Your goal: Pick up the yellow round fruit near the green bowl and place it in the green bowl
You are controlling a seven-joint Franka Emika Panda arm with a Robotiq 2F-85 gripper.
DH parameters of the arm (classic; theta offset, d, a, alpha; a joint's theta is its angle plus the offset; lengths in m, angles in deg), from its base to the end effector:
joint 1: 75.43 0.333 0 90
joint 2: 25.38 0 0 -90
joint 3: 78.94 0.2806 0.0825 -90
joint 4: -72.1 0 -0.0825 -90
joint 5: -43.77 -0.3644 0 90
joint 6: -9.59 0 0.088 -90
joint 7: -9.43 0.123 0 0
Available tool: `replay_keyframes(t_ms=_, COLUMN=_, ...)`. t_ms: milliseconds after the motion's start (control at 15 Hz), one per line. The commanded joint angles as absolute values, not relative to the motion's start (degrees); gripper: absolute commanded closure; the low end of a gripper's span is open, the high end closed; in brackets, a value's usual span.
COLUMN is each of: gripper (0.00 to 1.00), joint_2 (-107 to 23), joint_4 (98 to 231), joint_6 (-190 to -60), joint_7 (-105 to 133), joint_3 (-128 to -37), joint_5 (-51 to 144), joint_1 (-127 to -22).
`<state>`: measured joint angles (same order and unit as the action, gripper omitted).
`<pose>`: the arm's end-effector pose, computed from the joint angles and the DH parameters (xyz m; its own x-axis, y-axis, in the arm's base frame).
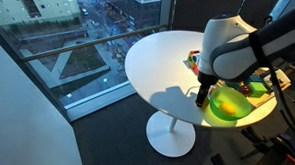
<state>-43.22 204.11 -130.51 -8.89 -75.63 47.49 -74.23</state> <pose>0.4833 0.0390 0.1653 0.8865 0.4324 -0.1649 0.4322 -0.9009 -0.0389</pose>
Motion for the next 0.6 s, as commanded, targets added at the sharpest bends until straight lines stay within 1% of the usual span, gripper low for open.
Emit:
replay_keyframes(t_ms=0, gripper=0.53, joint_2=-42.86, joint_4=204.61, joint_6=-131.61, joint_7=-9.29, joint_3=-75.43, joint_5=48.57, joint_1=-74.75)
replay_keyframes(t_ms=67, gripper=0.56, joint_2=-42.79, joint_4=204.54, joint_6=-131.59, joint_7=-9.30, joint_3=-75.41, joint_5=48.52, joint_1=-74.75)
replay_keyframes(t_ms=533, gripper=0.56, joint_2=-41.87, joint_4=203.79, joint_6=-130.46, joint_7=-9.16, joint_3=-75.23, joint_5=47.75, joint_1=-74.89)
